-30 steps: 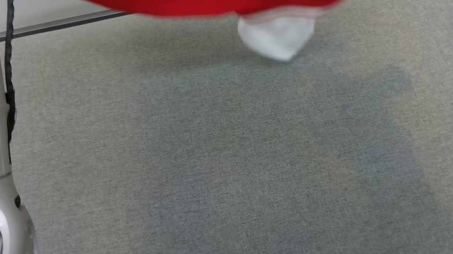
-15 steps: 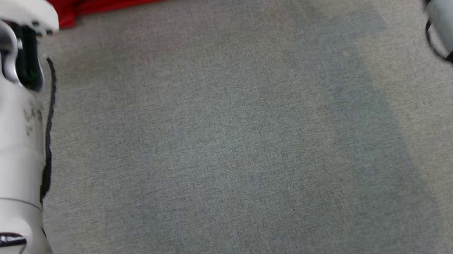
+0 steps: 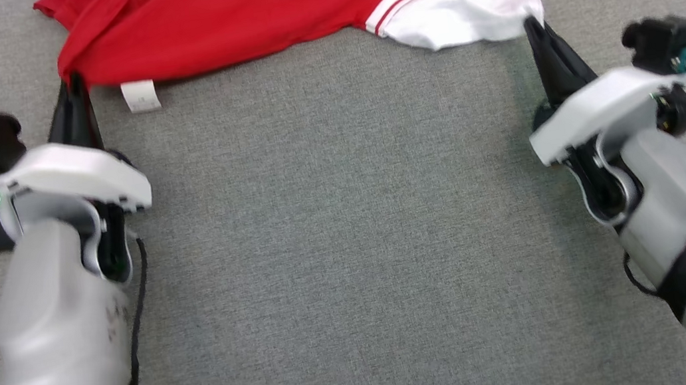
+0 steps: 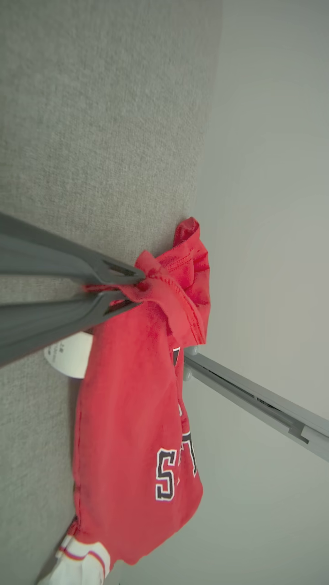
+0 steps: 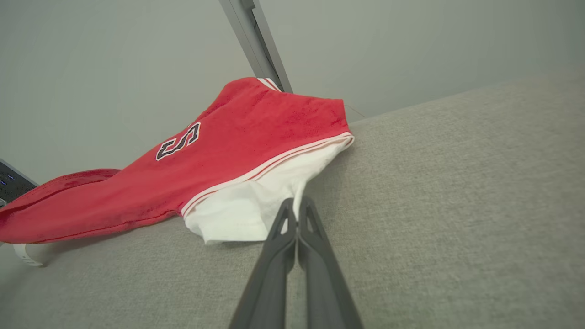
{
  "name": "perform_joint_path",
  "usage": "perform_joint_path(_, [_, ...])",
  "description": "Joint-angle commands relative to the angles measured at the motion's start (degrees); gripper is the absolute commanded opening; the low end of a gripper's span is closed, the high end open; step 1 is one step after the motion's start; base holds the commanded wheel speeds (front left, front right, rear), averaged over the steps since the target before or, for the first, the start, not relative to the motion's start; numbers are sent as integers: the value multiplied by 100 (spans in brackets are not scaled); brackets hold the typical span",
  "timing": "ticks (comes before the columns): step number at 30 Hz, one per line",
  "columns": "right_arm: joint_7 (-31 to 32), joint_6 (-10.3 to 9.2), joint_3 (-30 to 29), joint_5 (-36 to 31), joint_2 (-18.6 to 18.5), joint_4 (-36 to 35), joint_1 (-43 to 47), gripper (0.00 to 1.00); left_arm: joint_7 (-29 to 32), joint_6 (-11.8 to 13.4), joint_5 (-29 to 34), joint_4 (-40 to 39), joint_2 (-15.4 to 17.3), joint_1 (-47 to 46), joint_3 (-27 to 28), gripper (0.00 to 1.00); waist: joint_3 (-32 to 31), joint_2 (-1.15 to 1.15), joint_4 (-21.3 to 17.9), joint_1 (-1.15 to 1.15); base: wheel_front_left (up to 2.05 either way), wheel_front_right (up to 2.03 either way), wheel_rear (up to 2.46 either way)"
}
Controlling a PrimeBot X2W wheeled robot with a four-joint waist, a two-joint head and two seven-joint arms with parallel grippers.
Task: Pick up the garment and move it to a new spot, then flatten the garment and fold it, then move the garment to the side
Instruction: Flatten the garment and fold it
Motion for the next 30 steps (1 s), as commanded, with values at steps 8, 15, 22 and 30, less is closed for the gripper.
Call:
perform_joint_path(8, [-31,0,-744,-664,-180,-1195,1824,0,-22,-28,303,-1205,-40,1811,249,0,-477,0,37,0,0,0,0])
perform_joint_path(15, [-31,0,-1306,-1516,-181,-1889,3259,0,-22,-45,556,-1874,53,3019,25,0,-970,0,179,0,0,0,0])
perform_joint_path(22, [329,-1,-1979,-2278,-98,-2955,4722,0,329,112,492,-2877,57,4291,-4,0,-1386,0,156,0,0,0,0])
perform_joint_path(30, [1425,-1,-2760,-3044,165,-4667,6087,0,1374,313,551,-4550,147,5602,-176,0,-1738,0,134,0,0,0,0])
